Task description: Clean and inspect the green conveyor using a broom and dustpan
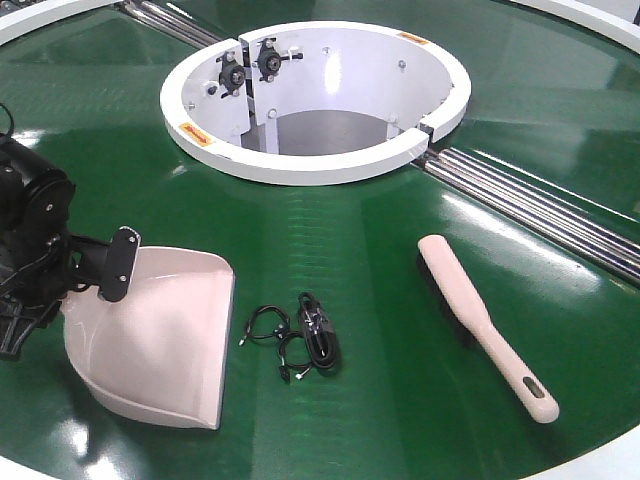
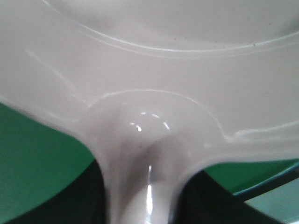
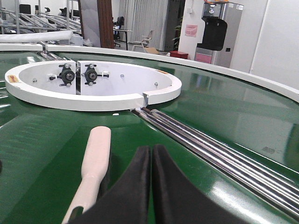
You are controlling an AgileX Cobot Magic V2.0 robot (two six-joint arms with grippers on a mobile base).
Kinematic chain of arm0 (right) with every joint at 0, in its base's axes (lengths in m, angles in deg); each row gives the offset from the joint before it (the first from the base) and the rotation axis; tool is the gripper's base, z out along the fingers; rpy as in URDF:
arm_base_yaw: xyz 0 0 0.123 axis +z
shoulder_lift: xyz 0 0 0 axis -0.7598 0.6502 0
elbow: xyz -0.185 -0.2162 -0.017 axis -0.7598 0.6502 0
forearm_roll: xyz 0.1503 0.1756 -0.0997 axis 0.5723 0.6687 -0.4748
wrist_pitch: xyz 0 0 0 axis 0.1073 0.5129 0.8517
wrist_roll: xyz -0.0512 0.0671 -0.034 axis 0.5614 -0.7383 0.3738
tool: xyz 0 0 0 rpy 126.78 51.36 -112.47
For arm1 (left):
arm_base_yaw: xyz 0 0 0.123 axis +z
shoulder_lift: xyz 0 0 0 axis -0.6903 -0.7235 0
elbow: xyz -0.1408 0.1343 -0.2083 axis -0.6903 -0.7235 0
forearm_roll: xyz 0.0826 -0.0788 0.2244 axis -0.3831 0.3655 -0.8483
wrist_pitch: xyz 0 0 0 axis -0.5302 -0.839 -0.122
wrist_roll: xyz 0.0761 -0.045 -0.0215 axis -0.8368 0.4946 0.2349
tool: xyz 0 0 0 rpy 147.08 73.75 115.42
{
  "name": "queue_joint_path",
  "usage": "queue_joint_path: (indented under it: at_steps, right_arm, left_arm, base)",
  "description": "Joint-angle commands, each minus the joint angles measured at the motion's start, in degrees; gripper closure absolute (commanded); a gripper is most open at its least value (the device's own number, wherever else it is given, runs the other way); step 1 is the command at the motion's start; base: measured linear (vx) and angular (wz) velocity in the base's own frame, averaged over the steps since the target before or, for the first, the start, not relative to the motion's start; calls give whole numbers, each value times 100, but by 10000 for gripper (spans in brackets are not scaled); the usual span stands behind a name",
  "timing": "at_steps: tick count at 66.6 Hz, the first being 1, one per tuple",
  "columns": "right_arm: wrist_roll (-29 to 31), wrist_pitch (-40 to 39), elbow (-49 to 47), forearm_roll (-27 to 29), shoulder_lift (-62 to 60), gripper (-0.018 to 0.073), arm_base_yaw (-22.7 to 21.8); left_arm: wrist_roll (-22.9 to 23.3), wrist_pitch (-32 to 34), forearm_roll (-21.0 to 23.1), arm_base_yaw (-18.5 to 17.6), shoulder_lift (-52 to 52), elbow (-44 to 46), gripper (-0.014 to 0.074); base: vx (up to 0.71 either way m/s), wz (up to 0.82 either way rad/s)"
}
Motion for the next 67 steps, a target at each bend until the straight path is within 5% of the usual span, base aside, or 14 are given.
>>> queue_joint_path:
  at_steps: [1,67]
  right_arm:
    - [2,-424,14,-10,-59,568,-36]
    - [2,-424,14,-10,-59,568,-36]
  left_arm:
    - [33,-125,-78,-35,103,152,602]
    - [33,17,-78,-35,124,152,602]
  base:
    - [0,0]
    - [0,0]
